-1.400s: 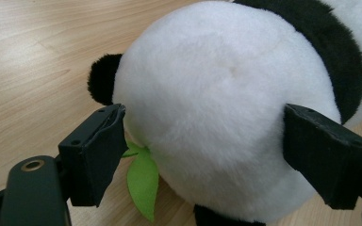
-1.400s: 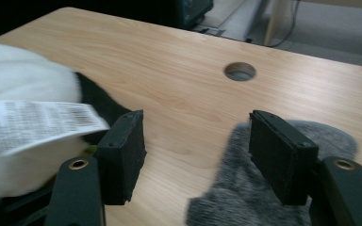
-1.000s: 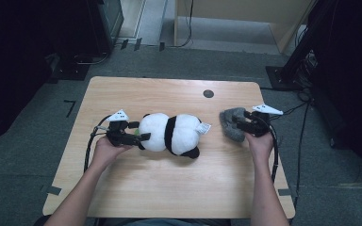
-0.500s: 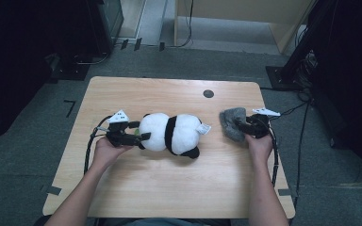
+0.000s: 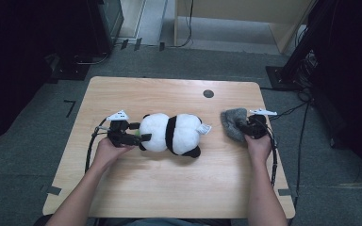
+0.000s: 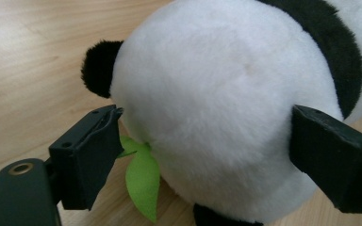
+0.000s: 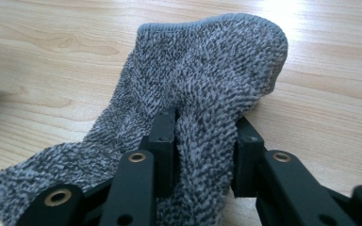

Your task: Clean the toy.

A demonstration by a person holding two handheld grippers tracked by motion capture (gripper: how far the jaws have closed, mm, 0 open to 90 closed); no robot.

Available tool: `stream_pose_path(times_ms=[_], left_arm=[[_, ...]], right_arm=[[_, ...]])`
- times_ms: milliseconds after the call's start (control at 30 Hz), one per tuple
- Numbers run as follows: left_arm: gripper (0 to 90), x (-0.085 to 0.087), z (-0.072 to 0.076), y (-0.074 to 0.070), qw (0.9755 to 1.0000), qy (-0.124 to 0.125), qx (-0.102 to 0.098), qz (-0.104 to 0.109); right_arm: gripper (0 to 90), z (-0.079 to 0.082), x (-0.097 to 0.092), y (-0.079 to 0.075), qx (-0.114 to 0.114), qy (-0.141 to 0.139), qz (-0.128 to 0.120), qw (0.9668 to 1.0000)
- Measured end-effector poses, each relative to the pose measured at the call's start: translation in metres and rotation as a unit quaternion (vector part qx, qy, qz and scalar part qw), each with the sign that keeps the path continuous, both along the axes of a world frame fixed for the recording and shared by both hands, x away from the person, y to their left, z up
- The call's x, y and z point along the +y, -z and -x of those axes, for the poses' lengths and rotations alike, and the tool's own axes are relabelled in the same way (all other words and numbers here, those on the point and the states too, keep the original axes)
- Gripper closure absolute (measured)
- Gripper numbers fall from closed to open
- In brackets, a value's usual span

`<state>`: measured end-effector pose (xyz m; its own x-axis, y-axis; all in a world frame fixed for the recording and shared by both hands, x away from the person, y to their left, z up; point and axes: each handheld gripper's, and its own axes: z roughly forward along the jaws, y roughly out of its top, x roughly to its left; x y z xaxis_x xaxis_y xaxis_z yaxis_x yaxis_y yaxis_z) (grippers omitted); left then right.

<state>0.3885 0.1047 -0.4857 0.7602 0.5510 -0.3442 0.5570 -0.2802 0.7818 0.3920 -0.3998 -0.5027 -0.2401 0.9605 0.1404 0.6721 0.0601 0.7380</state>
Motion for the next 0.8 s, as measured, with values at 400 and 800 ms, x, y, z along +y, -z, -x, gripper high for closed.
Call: stream_pose_path(times_ms=[400, 800], left_arm=[[32.9, -0.003, 0.004, -0.003, 0.9998, 0.01, 0.013, -0.011], [34.2, -0.005, 0.007, -0.007, 0.9998, -0.004, 0.008, -0.018]], right_arm=[[80.3, 0.004, 0.002, -0.012, -0.006, 0.001, -0.02, 0.9998], [80.0, 0.018, 0.012, -0.043, -0.044, -0.019, -0.049, 0.9976]])
